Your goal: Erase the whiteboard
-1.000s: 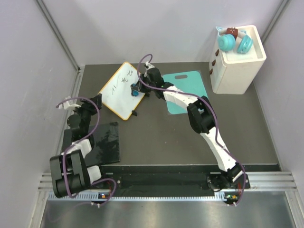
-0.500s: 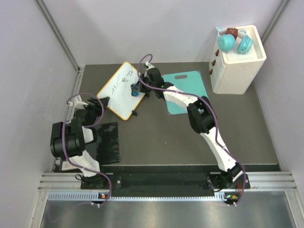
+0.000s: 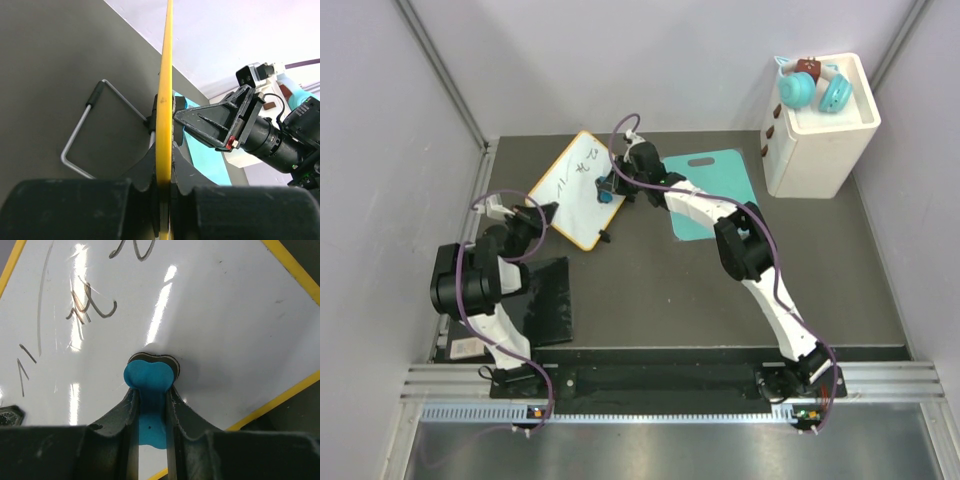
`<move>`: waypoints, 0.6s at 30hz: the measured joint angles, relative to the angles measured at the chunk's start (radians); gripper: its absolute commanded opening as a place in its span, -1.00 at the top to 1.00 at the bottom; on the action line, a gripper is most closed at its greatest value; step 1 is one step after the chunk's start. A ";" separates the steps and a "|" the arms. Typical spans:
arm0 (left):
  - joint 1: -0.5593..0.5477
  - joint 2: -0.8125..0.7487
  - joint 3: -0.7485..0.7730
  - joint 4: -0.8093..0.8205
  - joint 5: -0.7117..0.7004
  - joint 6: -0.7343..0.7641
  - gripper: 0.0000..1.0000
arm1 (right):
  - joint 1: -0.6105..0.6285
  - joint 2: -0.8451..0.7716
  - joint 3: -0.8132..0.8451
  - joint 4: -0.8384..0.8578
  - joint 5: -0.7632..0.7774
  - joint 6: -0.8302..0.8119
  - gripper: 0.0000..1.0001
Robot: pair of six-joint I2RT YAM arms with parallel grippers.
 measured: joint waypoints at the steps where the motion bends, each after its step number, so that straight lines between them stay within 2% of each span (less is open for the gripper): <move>1: 0.000 0.000 -0.004 0.001 0.000 0.001 1.00 | 0.000 0.000 0.002 -0.003 0.000 -0.005 1.00; 18: -0.011 -0.053 -0.084 0.035 -0.029 0.047 1.00 | 0.041 0.034 0.143 -0.138 0.046 -0.119 1.00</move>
